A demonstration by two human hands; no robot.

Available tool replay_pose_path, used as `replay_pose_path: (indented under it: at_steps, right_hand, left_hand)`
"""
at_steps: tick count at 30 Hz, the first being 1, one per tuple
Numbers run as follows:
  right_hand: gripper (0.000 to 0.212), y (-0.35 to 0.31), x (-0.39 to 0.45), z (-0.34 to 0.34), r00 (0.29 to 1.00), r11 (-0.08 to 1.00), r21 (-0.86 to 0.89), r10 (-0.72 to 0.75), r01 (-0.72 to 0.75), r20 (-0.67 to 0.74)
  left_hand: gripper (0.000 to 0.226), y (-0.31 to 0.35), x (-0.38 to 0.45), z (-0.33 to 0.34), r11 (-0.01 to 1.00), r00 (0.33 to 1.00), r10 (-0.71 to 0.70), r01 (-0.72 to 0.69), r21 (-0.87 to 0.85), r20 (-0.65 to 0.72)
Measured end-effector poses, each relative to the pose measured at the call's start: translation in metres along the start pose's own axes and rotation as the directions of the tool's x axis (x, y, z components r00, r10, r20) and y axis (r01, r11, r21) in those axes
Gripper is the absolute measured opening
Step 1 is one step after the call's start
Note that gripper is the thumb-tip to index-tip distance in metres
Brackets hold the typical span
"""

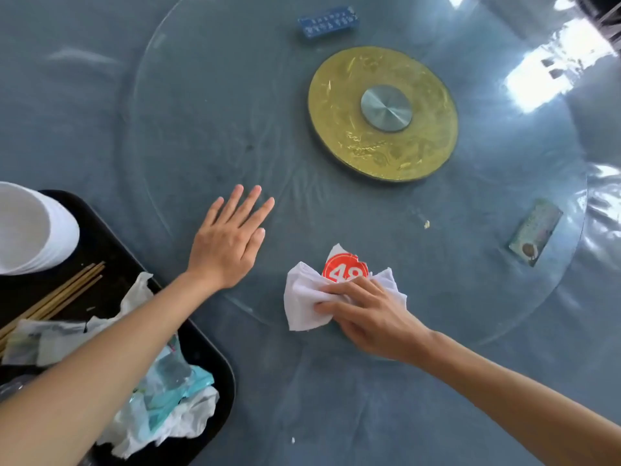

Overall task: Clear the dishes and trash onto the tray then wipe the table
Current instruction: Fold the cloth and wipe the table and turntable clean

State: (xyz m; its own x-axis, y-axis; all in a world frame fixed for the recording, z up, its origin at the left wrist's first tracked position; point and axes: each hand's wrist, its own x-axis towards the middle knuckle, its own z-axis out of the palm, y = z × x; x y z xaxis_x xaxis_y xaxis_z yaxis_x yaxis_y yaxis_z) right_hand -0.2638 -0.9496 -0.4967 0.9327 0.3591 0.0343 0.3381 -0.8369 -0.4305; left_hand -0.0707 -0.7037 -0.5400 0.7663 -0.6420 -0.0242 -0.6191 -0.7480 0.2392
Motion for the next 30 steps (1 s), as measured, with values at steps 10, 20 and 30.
replay_pose_path:
  at_steps: [10,20,30]
  right_hand:
    - [0.050,0.111,0.117,-0.090,0.716,0.804,0.159,0.585,-0.573,-0.382]
    - [0.035,-0.015,0.087,0.016,0.981,0.991,0.099,0.104,-0.088,-0.163]
    - [0.042,-0.036,-0.011,-0.027,0.969,0.971,0.222,0.133,-0.085,-0.209]
  left_hand:
    - [0.055,0.021,-0.001,0.001,0.984,0.986,-0.167,0.167,-0.060,0.012]
    - [0.045,0.007,0.001,0.004,0.889,0.936,-0.271,0.154,-0.430,-0.225]
    - [0.045,0.004,0.008,-0.009,0.937,0.960,-0.243,0.197,-0.288,-0.136]
